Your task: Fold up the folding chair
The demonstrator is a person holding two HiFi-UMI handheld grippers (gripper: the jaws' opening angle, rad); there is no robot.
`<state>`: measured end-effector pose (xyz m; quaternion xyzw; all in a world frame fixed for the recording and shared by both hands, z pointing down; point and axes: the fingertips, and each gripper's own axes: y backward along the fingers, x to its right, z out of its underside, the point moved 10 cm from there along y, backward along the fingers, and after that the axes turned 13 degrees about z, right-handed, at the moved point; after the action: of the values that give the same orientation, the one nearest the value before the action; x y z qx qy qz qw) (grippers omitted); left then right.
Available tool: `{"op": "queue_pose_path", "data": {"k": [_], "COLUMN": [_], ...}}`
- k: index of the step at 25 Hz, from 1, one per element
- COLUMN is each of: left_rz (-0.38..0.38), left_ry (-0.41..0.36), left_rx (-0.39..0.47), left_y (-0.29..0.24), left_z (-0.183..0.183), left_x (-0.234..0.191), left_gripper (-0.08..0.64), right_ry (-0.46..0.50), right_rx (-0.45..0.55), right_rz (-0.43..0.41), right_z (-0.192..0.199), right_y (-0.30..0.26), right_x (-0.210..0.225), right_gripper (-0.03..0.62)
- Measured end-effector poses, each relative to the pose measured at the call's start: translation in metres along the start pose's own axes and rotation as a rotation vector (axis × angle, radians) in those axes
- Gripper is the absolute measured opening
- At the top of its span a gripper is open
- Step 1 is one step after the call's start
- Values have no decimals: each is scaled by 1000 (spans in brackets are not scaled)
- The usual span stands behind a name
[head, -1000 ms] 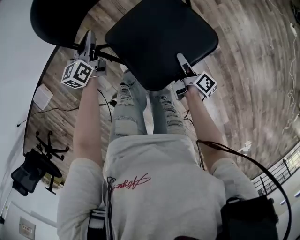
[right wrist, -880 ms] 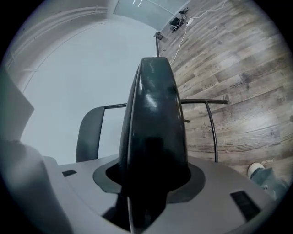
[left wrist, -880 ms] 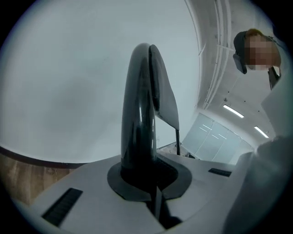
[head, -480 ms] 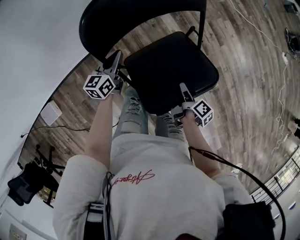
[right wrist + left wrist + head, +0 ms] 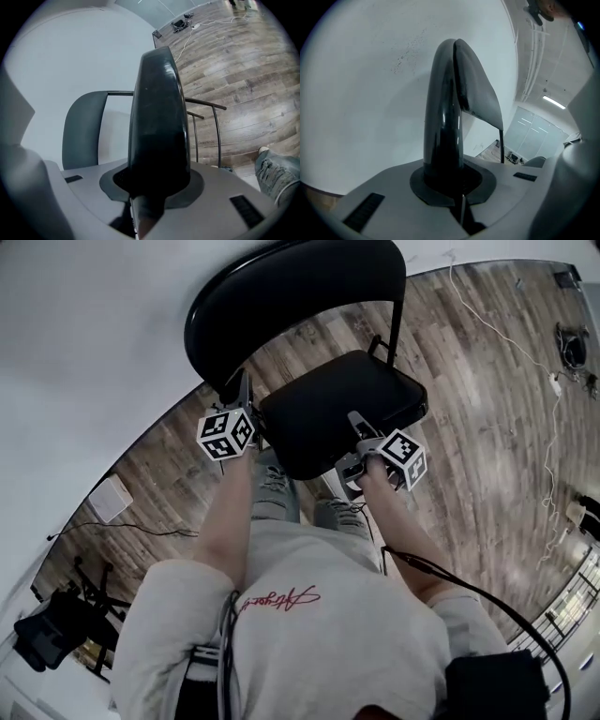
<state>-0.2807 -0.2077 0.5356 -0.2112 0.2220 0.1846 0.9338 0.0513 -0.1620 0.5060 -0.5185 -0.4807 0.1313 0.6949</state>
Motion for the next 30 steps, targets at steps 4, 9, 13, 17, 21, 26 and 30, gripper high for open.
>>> {"op": "queue_pose_path", "data": {"k": [4,9,13,17,21,26,30], "left_rz": [-2,46,96,135,167,197,221], "left_ry": [19,4,-14,-48,-80,-89,-93], "left_rx": [-15,-10,-5,-2,-8,-23,-26], "left_y": [-13,-14,-19,-23,-25,-25,-26], "left_z": [-10,-21,-32,-42,-53,-57,-61], "left_x": [-16,-21,-23,-20,-17,-18,-17], "left_gripper": [17,17,17,17,15,15,15], "right_ry": [-3,-16,-50,-86,-108,-116,-115], "right_rx": [17,31,28,25,22,33,33], "right_rz": [23,77,110,161,209,233,220], "right_z": [-1,1,-3,-10,-13,-10,-12], "right_y": [-16,-27,-42,-57,-73,-79,-78], "right_x": [-35,-68,-102,-134,-168,-182,-185], "right_gripper": [132,132,140,152,164,167,167]}}
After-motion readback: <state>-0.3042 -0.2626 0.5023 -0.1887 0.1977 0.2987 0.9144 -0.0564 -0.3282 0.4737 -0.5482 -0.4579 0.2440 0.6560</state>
